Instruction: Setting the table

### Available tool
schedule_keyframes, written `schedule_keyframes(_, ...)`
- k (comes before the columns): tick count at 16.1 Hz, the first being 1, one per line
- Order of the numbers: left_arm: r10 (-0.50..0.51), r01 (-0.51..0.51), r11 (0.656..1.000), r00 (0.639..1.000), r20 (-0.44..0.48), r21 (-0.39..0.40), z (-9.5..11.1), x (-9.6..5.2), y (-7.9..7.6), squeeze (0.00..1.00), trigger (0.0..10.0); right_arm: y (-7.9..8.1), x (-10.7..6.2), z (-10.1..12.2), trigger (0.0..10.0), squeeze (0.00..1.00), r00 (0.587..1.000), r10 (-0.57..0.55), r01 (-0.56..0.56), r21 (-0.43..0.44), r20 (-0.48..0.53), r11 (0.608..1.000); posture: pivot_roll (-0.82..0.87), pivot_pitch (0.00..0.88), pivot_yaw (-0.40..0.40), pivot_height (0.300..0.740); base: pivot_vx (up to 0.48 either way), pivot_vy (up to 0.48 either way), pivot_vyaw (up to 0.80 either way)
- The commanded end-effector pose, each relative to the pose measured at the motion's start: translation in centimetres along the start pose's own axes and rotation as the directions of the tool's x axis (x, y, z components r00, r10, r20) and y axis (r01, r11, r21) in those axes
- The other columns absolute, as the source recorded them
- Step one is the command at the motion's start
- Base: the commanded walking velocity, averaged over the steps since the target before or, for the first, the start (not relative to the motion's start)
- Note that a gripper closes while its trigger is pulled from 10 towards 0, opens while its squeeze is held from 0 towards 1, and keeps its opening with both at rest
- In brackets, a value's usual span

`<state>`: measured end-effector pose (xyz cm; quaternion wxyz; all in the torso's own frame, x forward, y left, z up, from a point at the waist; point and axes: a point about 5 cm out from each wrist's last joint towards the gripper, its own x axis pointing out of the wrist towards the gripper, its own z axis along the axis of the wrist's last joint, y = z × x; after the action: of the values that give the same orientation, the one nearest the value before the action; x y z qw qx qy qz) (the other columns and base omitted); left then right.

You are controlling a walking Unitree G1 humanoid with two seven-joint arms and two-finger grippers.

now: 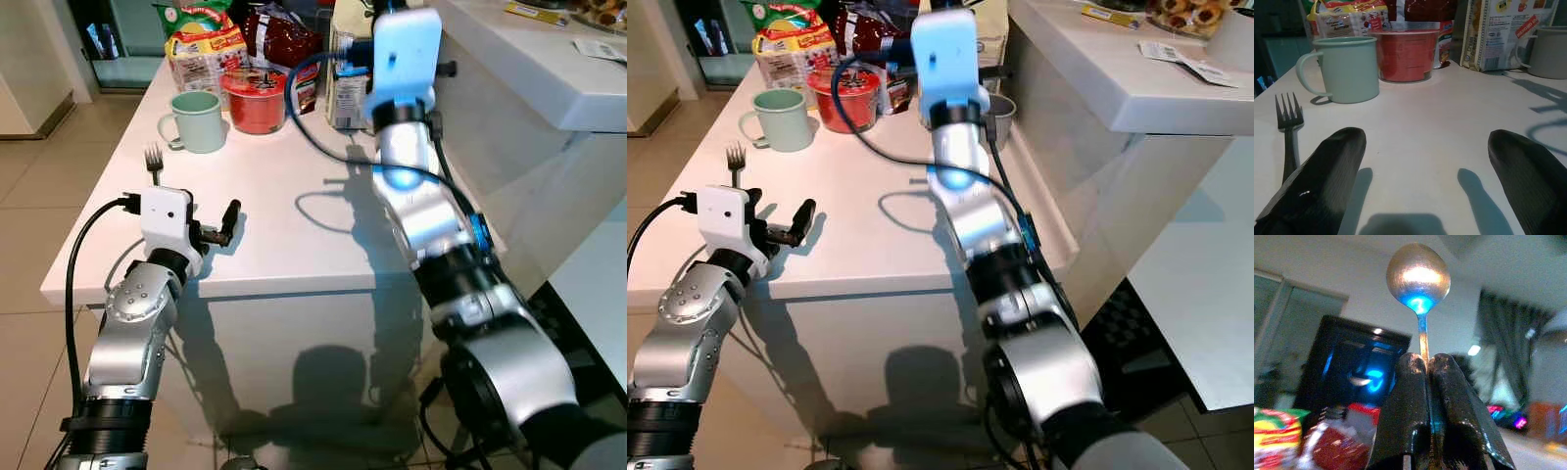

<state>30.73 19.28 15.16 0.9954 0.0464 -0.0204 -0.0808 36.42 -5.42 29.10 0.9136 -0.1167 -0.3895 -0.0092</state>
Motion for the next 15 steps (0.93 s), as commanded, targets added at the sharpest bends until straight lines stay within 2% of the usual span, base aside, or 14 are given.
schedule_keyframes(1, 0.007, -0.007, 1.0, 1.0, 0.009, 0.001, 0.1, 0.0, -0.1, 0.0, 10.0, -0.3, -0.6, 0.6, 0.0, 0.0, 0.996, -0.015, 0.02, -0.063, 0.092, 0.998, 0.23, 0.0, -0.029, 0.74, 0.0, 0.0, 0.0)
schedule_keyframes(5, 0.016, -0.016, 1.0, 1.0, 0.007, 0.002, 0.0, -0.1, 0.0, 0.0, 10.0, -0.5, -2.2, 0.0, 0.0, 0.0, 0.994, -0.039, 0.052, -0.12, 0.106, 0.991, 0.23, 0.0, -0.03, 0.74, 0.0, 0.0, 0.0)
schedule_keyframes(8, 0.013, -0.013, 1.0, 1.0, 0.005, 0.001, 0.0, -0.1, 0.0, 0.0, 10.0, -0.6, -2.7, -0.2, 0.0, 0.0, 0.991, -0.059, 0.077, -0.151, 0.118, 0.986, 0.23, 0.0, -0.031, 0.74, 0.0, 0.0, 0.0)
schedule_keyframes(12, 0.018, -0.019, 1.0, 1.0, -0.016, -0.01, -0.7, -0.4, -0.2, 0.0, 10.0, -0.6, -5.1, -2.0, 0.0, 0.0, 0.998, -0.024, 0.036, -0.202, 0.061, 0.979, 0.22, 0.0, -0.033, 0.74, 0.0, 0.0, 0.0)
schedule_keyframes(15, 0.024, -0.024, 0.999, 1.0, -0.013, -0.02, -0.6, -0.4, -0.2, 0.0, 10.0, -0.7, -6.1, -2.9, 0.0, 0.0, 0.999, -0.028, 0.032, -0.234, 0.021, 0.972, 0.22, 0.0, -0.034, 0.74, 0.0, 0.0, 0.0)
